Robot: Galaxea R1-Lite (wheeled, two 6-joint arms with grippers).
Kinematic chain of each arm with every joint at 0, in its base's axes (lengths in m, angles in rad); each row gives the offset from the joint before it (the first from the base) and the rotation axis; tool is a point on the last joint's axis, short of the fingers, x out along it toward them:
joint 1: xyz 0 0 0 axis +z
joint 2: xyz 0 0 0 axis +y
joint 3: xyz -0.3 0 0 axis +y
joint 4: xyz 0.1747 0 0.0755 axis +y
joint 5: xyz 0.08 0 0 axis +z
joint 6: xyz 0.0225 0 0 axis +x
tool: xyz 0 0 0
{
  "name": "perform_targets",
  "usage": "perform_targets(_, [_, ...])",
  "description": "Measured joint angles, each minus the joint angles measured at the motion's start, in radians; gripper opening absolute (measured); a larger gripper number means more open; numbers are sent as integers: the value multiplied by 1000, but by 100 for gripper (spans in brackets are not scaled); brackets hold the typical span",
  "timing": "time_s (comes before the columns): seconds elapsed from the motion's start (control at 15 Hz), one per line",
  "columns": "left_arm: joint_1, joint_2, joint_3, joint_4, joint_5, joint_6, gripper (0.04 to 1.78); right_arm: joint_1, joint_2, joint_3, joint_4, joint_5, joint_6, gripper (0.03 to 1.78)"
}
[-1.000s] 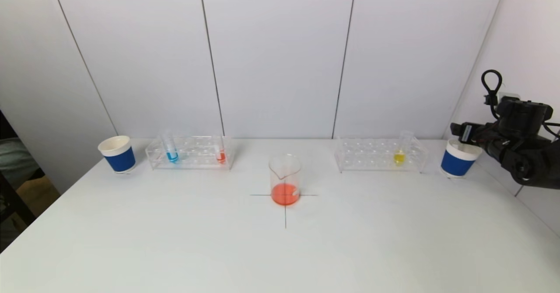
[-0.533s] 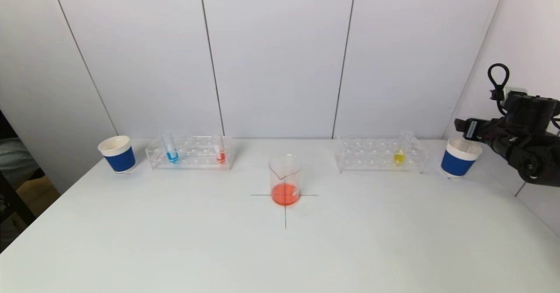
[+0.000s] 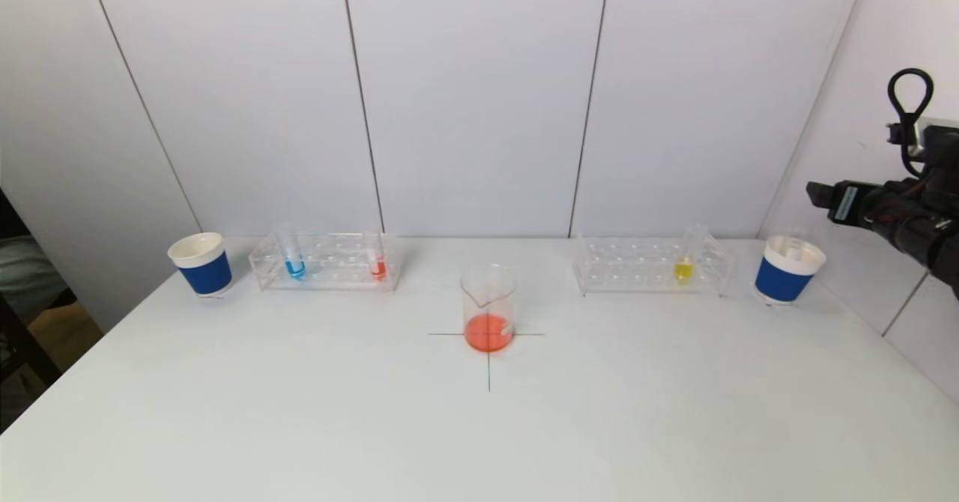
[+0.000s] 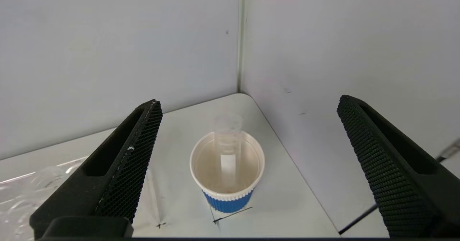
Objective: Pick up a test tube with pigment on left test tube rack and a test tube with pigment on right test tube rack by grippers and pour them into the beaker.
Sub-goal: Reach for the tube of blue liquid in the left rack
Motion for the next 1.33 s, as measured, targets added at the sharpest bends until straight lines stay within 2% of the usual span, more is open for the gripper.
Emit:
perform_targets(0.27, [0, 0, 0, 0, 0, 0, 176, 0, -206, 67, 100, 31, -6, 177])
perform_targets(0.53, [0, 0, 0, 0, 0, 0, 176, 2, -482, 134, 258, 95, -13, 177])
perform_targets(0.67, [0, 0, 0, 0, 0, 0, 176, 4, -628, 161, 353, 138, -16, 177])
perform_targets(1.0, [0, 0, 0, 0, 0, 0, 176, 4, -990, 222, 619, 279, -19, 177])
perform_targets(1.33, [0, 0, 0, 0, 0, 0, 176, 12, -1263, 303, 774, 396, -13, 177])
